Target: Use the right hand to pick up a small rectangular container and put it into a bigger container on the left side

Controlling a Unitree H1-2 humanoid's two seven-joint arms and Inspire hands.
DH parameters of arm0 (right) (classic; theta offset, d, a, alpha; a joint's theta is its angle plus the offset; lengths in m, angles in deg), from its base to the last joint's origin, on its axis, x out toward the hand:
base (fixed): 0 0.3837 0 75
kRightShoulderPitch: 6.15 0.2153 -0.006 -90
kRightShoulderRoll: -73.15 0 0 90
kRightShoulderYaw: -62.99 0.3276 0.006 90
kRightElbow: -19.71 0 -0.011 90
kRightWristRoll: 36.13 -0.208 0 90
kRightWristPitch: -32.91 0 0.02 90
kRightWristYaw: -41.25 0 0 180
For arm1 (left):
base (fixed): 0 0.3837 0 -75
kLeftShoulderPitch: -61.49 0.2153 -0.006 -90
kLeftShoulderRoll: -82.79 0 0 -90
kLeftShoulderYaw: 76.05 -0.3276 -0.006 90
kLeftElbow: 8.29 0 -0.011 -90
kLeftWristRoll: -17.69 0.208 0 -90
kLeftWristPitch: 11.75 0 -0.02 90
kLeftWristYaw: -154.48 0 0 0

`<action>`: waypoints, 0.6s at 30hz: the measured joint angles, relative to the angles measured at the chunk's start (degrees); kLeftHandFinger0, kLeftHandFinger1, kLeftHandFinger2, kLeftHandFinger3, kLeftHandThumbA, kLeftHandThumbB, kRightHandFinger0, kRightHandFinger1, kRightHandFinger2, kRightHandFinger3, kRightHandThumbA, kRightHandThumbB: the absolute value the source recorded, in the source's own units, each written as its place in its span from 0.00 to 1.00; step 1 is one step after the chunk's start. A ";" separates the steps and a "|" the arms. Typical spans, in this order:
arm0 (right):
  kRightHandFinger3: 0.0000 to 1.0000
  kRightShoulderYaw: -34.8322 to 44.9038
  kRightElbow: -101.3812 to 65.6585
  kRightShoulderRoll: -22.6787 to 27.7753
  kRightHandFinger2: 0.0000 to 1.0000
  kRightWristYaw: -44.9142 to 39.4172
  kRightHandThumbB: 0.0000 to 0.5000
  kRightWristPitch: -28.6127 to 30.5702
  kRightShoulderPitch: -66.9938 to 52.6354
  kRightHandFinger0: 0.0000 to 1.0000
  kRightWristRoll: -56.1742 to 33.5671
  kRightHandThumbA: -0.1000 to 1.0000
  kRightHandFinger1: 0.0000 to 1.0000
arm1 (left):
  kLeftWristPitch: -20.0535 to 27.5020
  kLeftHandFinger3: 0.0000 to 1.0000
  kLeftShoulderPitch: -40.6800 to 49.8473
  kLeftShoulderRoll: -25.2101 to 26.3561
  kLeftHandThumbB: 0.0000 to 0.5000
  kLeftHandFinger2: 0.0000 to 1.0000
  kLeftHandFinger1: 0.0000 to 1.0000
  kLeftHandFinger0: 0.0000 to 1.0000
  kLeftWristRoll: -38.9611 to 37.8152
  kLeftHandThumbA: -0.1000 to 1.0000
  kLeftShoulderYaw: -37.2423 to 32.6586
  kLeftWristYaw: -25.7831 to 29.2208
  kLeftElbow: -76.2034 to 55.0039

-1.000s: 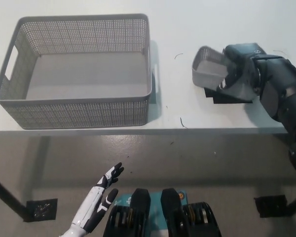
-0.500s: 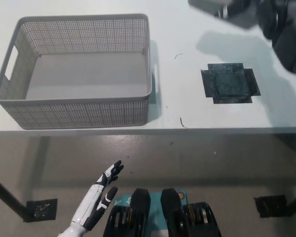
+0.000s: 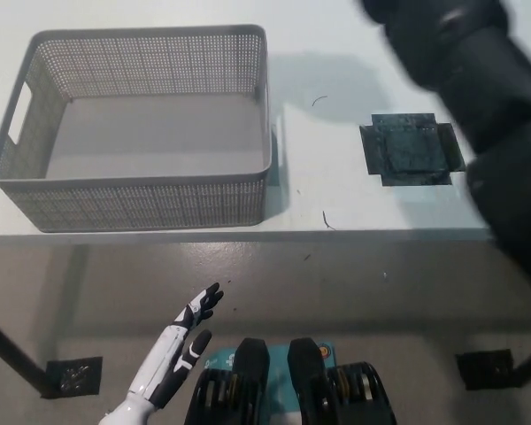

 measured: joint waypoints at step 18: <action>1.00 0.95 4.37 -14.70 1.00 0.55 0.73 -3.16 -3.14 0.48 -0.17 0.61 0.84 | -0.17 1.00 -0.31 0.34 0.62 1.00 1.00 1.00 -0.04 1.00 -0.30 -0.73 -0.22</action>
